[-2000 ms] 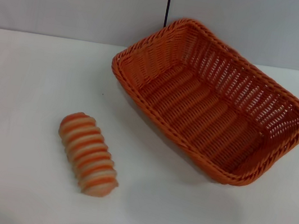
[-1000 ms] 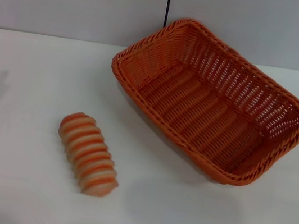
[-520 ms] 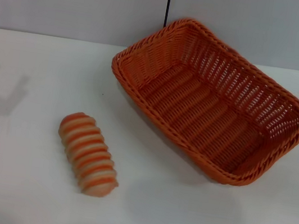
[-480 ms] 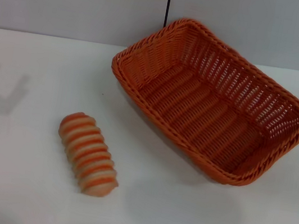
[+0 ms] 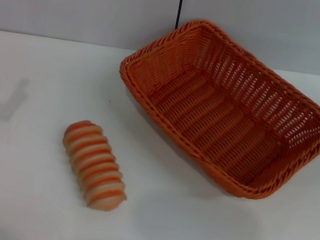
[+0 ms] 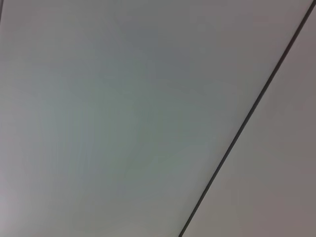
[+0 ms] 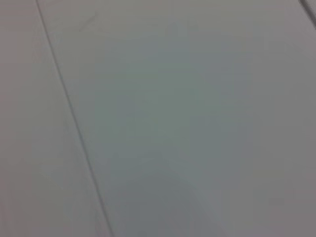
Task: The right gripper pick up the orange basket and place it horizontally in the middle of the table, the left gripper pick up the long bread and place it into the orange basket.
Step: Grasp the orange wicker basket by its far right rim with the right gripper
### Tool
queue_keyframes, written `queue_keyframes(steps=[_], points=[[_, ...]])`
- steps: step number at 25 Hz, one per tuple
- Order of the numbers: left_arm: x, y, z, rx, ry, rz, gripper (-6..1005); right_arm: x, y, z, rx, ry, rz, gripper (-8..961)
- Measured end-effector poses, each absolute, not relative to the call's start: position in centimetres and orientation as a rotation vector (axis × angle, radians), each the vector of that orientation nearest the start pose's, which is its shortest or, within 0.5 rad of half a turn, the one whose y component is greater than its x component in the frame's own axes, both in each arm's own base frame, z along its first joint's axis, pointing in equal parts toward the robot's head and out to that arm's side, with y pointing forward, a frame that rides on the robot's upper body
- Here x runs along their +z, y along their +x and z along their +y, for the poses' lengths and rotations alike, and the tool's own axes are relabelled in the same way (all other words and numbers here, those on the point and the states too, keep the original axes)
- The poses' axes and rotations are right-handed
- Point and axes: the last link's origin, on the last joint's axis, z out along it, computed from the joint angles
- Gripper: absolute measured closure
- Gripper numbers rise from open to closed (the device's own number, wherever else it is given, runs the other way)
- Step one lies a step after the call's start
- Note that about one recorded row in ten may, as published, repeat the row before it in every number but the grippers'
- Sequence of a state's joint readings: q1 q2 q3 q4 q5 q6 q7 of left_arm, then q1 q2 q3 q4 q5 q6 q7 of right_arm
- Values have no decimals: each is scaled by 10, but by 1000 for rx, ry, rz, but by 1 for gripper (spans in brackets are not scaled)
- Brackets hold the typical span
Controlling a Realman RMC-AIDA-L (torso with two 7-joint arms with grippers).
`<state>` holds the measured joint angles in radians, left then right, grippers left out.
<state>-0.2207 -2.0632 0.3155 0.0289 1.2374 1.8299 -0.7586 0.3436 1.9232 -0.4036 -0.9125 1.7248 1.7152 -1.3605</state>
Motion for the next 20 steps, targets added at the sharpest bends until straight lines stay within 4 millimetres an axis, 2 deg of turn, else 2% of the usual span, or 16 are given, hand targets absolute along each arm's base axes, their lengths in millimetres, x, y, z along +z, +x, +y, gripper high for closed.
queue_keyframes(steps=[1,3,4,5,9,10,12,17,19,20], points=[[44,-340,221,-1336,-1477,-586,153,207,279,305,1311,-2032,637,474],[43,-340,221,-1335,-1480,-589,154,216,261,315,1229,-2132,677,389],[43,-340,222,-1335,-1484,-592,155,216,261,315,1229,-2132,677,346],[42,-340,223,-1334,-1486,-595,155,219,250,322,1151,-2199,716,303],[41,-340,224,-1332,-1490,-602,155,217,234,335,1013,-2309,762,294],[40,-340,224,-1331,-1490,-607,155,209,227,345,892,-2384,796,292],[40,-341,223,-1329,-1489,-611,154,205,224,349,837,-2419,805,294],[38,-342,222,-1324,-1495,-630,154,172,216,376,517,-2565,904,300],[36,-342,222,-1324,-1498,-636,154,157,214,385,407,-2606,933,302],[36,-342,221,-1323,-1498,-641,154,143,212,390,327,-2634,935,303]])
